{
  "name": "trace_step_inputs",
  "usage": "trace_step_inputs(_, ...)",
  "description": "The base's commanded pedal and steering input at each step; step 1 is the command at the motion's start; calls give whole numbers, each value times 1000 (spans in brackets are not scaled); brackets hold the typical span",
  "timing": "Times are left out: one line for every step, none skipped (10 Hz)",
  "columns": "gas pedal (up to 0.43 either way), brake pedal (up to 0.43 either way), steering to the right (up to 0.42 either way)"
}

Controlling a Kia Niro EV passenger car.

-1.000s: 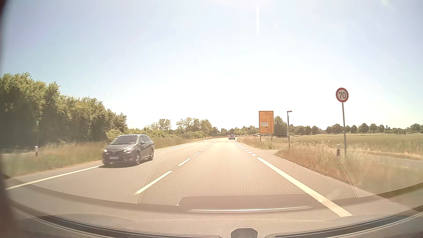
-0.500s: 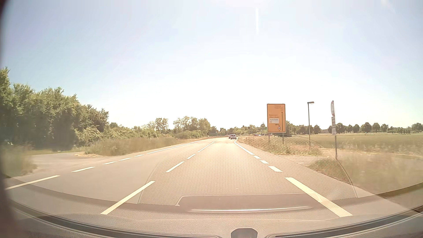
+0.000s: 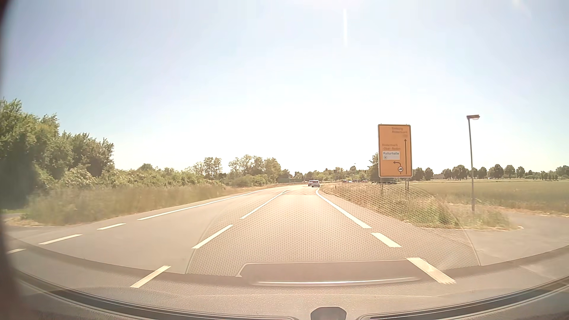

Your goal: Follow the waypoints while adhering to traffic rules and regulations

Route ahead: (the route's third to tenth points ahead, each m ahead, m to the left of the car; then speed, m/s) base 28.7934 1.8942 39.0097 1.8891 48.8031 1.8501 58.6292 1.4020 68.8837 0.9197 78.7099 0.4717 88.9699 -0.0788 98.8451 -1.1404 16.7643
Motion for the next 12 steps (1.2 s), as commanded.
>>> trace_step_inputs(0, 30, 1)
trace_step_inputs(0, 30, 2)
trace_step_inputs(0, 30, 2)
trace_step_inputs(0, 30, 2)
trace_step_inputs(0, 30, 2)
trace_step_inputs(0, 30, 2)
trace_step_inputs(0, 30, 2)
trace_step_inputs(0, 30, 2)
trace_step_inputs(0, 30, 2)
trace_step_inputs(0, 30, 2)
trace_step_inputs(0, 30, 2)
trace_step_inputs(0, 30, 2)
